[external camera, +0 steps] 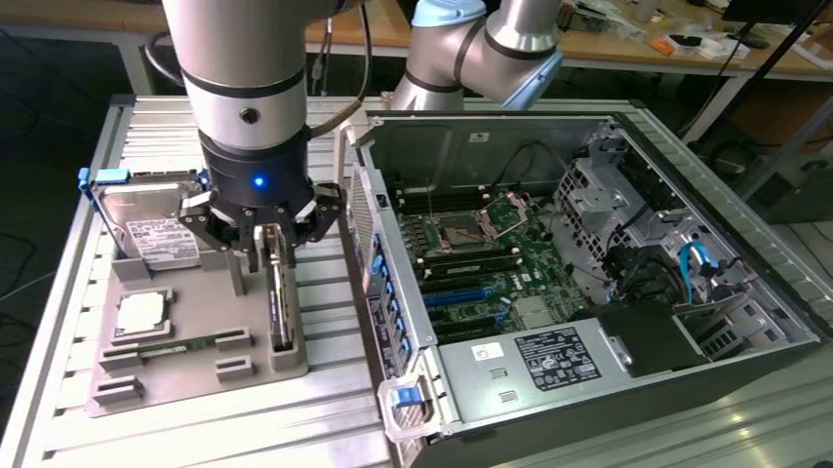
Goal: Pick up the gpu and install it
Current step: 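Pick up the gpu and move the gpu toward the slot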
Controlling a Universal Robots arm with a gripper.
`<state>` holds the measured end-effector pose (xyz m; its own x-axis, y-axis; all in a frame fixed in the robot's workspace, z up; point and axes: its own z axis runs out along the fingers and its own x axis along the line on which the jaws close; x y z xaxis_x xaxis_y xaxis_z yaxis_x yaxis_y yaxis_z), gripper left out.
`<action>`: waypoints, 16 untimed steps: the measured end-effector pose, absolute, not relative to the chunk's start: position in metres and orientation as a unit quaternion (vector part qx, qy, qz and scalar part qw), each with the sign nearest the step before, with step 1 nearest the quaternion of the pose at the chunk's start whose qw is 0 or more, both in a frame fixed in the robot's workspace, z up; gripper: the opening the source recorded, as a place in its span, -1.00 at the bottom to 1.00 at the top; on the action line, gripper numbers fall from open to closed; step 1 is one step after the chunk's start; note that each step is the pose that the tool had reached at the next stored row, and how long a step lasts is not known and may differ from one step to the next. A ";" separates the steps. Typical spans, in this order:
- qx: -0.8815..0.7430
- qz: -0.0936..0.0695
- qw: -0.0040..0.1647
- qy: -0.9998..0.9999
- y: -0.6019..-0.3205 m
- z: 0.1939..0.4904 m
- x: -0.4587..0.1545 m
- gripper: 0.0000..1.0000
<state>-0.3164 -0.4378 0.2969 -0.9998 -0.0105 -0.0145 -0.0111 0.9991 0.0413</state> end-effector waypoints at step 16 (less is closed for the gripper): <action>-0.005 0.021 0.007 1.000 -0.438 0.265 -0.316 -0.15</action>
<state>-0.3160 -0.4378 0.2653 -0.9998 -0.0105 -0.0144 -0.0111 0.9991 0.0413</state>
